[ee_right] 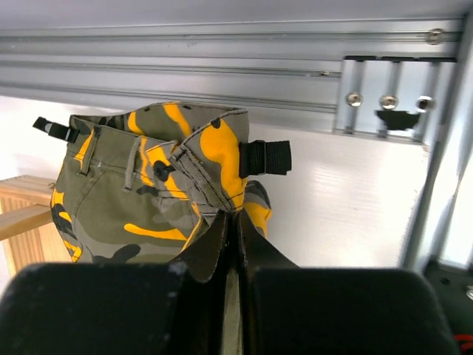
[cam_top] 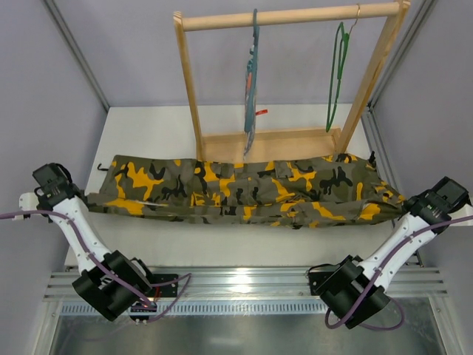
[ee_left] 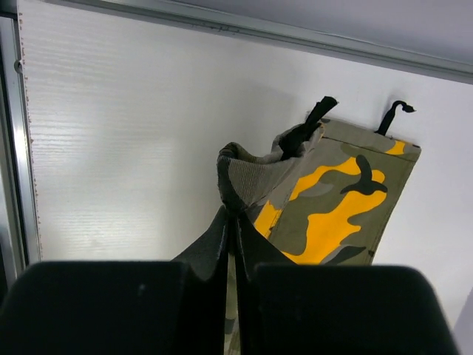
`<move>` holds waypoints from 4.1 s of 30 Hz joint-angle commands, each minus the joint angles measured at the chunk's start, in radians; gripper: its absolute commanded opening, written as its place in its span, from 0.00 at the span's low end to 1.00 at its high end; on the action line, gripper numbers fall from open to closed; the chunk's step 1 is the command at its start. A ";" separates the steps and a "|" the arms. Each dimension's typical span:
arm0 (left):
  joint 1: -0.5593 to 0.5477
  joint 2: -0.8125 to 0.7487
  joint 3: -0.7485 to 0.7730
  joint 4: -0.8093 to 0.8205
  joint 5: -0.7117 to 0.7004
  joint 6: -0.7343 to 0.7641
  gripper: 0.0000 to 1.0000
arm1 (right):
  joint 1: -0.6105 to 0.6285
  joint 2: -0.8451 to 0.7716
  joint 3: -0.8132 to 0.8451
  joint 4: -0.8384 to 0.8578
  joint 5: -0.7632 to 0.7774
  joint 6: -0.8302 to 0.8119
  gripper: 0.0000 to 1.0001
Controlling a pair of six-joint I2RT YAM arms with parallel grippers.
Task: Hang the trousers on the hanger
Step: Fold the trousers
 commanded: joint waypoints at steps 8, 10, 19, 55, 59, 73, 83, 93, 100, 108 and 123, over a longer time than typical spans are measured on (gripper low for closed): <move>0.017 -0.024 0.072 -0.068 -0.044 -0.007 0.00 | 0.032 -0.103 0.232 -0.262 0.397 -0.031 0.04; 0.017 -0.023 0.095 -0.098 -0.047 0.000 0.00 | 0.054 -0.123 0.263 -0.305 0.528 -0.022 0.04; -0.011 -0.001 0.190 -0.168 -0.154 0.003 0.00 | 0.172 -0.214 0.182 -0.299 0.790 -0.033 0.04; -0.115 0.683 0.502 0.292 0.264 0.162 0.00 | 0.304 0.311 0.186 0.443 0.087 -0.180 0.13; -0.114 0.710 0.509 0.298 0.263 0.161 0.00 | 0.336 0.364 0.171 0.441 0.056 -0.165 0.31; -0.123 0.757 0.514 0.342 0.295 0.170 0.00 | 0.356 0.596 0.226 0.331 0.026 -0.081 0.55; -0.124 0.743 0.508 0.330 0.278 0.181 0.00 | 0.419 0.754 0.271 0.351 0.066 -0.016 0.55; -0.126 0.749 0.505 0.329 0.278 0.191 0.00 | 0.426 0.748 0.283 0.342 0.167 -0.068 0.34; -0.126 0.750 0.505 0.329 0.278 0.194 0.00 | 0.428 0.762 0.287 0.337 0.173 -0.087 0.28; -0.124 0.727 0.502 0.326 0.309 0.185 0.00 | 0.431 0.716 0.303 0.313 0.193 -0.137 0.04; -0.128 0.689 0.586 0.226 0.289 0.224 0.00 | 0.431 0.413 0.369 0.184 0.294 -0.133 0.04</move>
